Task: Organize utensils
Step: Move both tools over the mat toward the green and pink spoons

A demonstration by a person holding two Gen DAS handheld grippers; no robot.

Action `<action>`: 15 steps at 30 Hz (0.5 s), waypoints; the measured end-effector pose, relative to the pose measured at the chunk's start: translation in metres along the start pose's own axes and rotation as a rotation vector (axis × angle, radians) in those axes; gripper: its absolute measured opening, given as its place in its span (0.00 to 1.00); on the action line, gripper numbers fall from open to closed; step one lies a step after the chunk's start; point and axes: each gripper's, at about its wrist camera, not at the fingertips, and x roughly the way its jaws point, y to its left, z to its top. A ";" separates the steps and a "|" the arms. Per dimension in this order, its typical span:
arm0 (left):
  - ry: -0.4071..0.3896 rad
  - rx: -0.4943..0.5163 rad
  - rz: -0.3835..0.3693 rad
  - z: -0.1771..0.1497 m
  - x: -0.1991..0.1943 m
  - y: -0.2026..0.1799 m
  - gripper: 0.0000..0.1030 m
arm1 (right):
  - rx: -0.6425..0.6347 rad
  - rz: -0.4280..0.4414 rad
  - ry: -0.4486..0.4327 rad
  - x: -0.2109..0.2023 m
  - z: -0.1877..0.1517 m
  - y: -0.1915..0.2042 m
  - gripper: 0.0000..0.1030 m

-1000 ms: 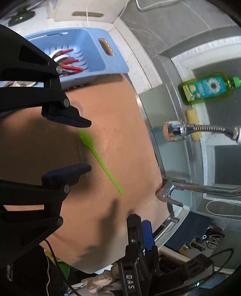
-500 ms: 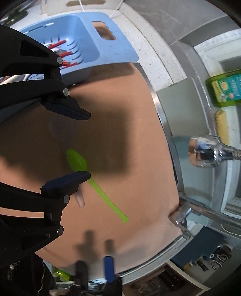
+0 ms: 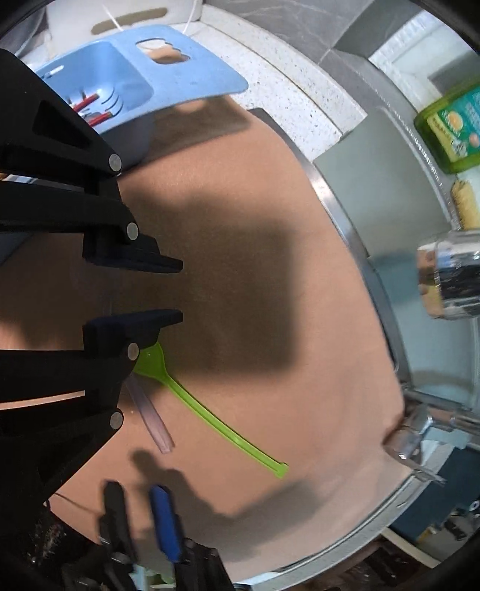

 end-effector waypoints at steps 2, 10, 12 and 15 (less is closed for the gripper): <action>0.027 0.023 0.003 -0.001 0.006 -0.003 0.17 | 0.003 0.023 0.031 0.012 0.002 0.004 0.24; 0.051 0.060 -0.028 -0.012 0.009 -0.011 0.12 | 0.094 0.022 0.050 0.038 0.019 -0.007 0.16; 0.054 0.046 -0.051 -0.017 0.008 -0.013 0.12 | 0.117 0.021 0.034 0.035 0.023 -0.012 0.14; 0.055 0.027 -0.075 -0.023 0.007 -0.016 0.12 | 0.146 0.021 0.018 0.032 0.028 -0.018 0.14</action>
